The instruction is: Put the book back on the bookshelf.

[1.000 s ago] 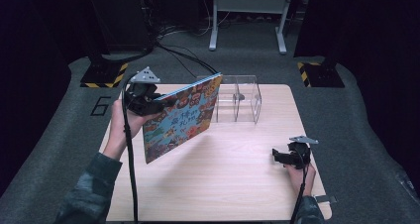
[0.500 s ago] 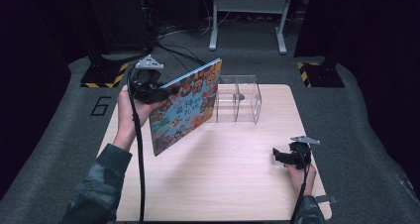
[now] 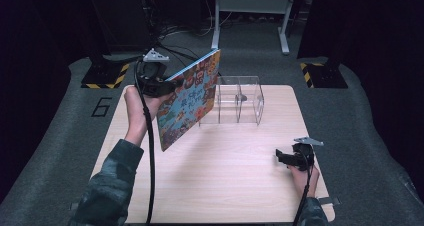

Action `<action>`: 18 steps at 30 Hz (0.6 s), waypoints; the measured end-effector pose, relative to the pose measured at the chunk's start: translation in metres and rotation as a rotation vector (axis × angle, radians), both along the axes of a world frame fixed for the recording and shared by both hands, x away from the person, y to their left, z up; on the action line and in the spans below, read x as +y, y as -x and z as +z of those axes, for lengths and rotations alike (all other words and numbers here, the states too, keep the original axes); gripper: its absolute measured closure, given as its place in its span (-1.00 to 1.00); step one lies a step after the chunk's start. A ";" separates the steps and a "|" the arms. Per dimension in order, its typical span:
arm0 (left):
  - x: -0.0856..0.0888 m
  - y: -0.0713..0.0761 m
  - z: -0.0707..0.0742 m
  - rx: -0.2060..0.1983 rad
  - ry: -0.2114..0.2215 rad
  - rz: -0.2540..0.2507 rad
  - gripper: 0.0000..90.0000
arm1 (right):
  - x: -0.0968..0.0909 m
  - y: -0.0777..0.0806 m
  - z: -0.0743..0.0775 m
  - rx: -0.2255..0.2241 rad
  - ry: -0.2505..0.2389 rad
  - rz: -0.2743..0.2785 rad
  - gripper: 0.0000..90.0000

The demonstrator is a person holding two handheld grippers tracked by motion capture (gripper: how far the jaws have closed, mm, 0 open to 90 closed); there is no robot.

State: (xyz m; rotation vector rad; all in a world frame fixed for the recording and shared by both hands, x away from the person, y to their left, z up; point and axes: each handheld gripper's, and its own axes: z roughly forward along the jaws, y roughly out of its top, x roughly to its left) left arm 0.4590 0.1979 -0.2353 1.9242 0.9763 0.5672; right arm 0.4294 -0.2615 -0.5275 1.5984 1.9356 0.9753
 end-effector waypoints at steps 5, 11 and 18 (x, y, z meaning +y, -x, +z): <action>-0.005 -0.004 -0.003 0.006 0.044 0.030 0.79 | 0.000 0.000 0.000 0.004 0.002 -0.001 -0.73; -0.010 -0.007 -0.012 0.000 0.083 0.071 0.79 | 0.002 0.000 0.000 0.003 -0.007 -0.012 -0.73; -0.015 -0.010 -0.029 -0.004 0.113 0.117 0.79 | 0.002 0.000 0.000 0.004 0.014 -0.007 -0.73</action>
